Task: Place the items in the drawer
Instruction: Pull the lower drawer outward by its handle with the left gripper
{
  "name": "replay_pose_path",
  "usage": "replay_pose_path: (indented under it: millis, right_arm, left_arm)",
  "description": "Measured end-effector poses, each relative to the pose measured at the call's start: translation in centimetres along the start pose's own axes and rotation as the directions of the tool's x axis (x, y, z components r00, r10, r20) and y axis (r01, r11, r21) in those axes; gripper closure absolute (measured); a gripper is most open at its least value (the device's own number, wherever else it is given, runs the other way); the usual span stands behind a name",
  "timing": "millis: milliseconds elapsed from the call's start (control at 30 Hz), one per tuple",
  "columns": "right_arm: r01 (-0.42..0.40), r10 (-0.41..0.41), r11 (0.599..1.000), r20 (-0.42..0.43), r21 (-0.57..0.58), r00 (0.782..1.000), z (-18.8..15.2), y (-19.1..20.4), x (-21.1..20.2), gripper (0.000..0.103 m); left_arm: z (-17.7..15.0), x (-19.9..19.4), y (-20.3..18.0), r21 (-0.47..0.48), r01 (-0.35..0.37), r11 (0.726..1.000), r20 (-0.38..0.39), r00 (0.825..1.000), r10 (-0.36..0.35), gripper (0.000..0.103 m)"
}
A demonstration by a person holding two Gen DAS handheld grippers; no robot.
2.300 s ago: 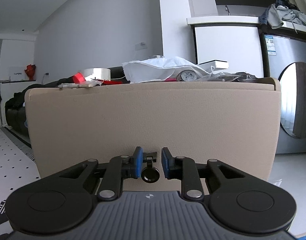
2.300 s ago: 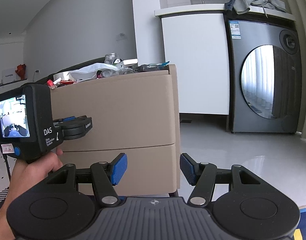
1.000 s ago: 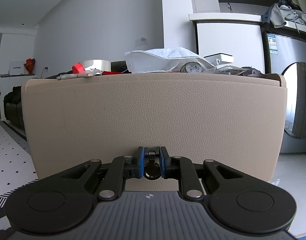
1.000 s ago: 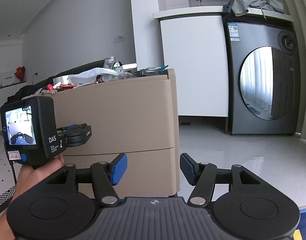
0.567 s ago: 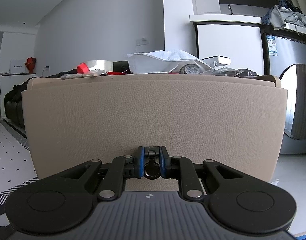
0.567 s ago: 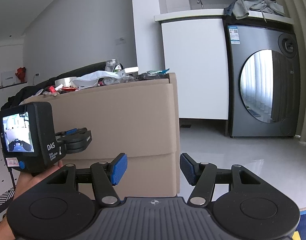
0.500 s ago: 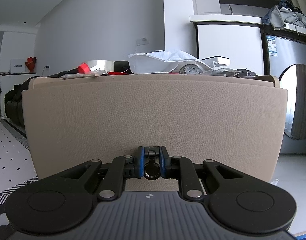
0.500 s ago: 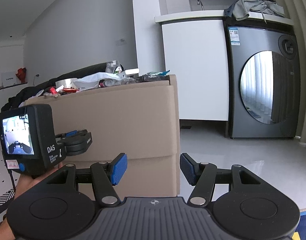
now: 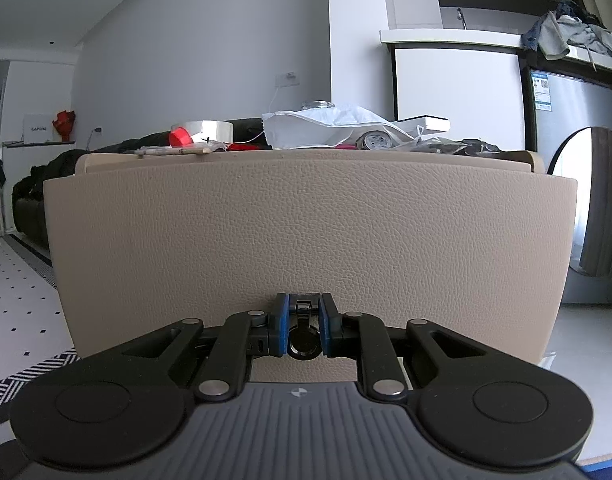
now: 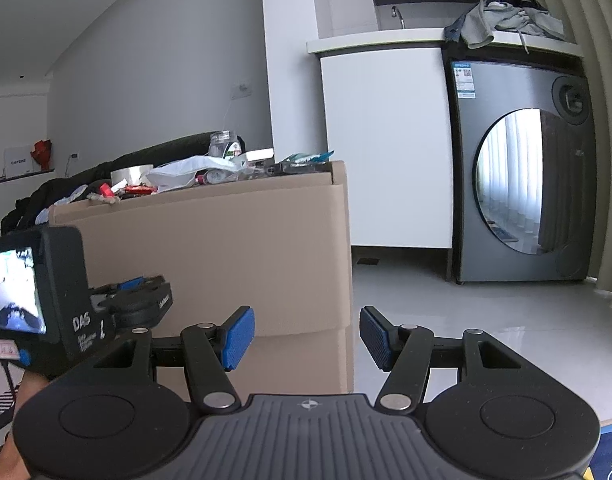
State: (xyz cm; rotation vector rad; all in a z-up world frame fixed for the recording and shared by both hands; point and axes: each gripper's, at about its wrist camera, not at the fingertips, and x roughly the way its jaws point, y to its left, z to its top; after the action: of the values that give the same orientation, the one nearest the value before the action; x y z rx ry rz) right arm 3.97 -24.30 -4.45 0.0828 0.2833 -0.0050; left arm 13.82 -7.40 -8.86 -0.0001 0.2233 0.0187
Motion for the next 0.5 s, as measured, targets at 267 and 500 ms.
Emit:
replay_pose_path:
  millis: [267,500]
  right_arm:
    - [0.001,-0.001,1.000,-0.003,-0.009,1.000,-0.2,0.3,-0.5,0.041]
    - [-0.002,0.002,1.000,0.007,-0.019,1.000,0.1,0.3,-1.0,0.041]
  left_arm:
    - [-0.1,-1.4,0.2,-0.003,0.008,1.000,-0.007,1.000,-0.008,0.086]
    - [-0.3,-2.5,0.4,-0.012,0.012,1.000,-0.010,1.000,-0.012,0.086]
